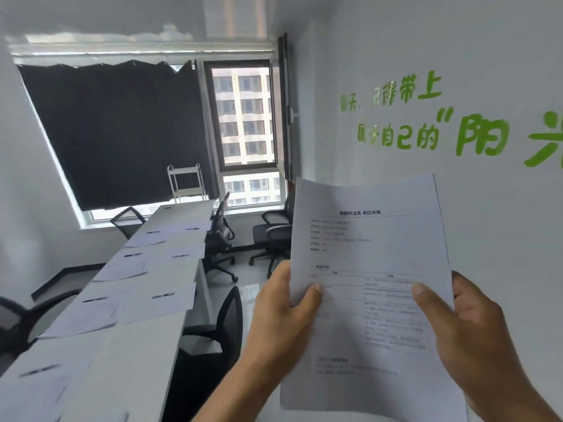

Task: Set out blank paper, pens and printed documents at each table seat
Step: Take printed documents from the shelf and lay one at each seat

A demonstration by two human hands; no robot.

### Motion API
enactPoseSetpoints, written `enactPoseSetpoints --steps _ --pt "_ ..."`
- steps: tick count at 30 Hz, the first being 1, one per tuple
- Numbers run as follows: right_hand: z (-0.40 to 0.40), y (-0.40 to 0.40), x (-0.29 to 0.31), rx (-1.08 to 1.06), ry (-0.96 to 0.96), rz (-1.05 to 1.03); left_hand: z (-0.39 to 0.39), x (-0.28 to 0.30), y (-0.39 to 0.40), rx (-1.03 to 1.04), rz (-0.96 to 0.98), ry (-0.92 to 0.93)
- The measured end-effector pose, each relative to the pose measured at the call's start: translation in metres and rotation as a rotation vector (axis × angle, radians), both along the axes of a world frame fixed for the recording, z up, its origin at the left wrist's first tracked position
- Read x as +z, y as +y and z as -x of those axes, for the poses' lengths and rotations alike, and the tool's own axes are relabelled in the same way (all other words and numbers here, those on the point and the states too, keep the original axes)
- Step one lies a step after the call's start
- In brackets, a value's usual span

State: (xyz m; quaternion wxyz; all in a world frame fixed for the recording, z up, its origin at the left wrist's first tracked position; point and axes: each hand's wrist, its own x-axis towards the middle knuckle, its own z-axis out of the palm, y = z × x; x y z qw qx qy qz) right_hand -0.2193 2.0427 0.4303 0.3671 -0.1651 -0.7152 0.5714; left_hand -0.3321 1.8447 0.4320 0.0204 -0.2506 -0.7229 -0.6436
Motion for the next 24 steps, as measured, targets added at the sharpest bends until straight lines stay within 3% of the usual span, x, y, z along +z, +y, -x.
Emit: enactPoseSetpoints --steps 12,24 --pt "0.207 0.088 -0.030 0.182 -0.073 0.011 0.165 -0.026 0.069 0.189 0.025 -0.017" --pt "0.424 0.146 -0.002 0.278 -0.060 0.029 0.373 -0.006 0.121 0.225 0.038 -0.021"
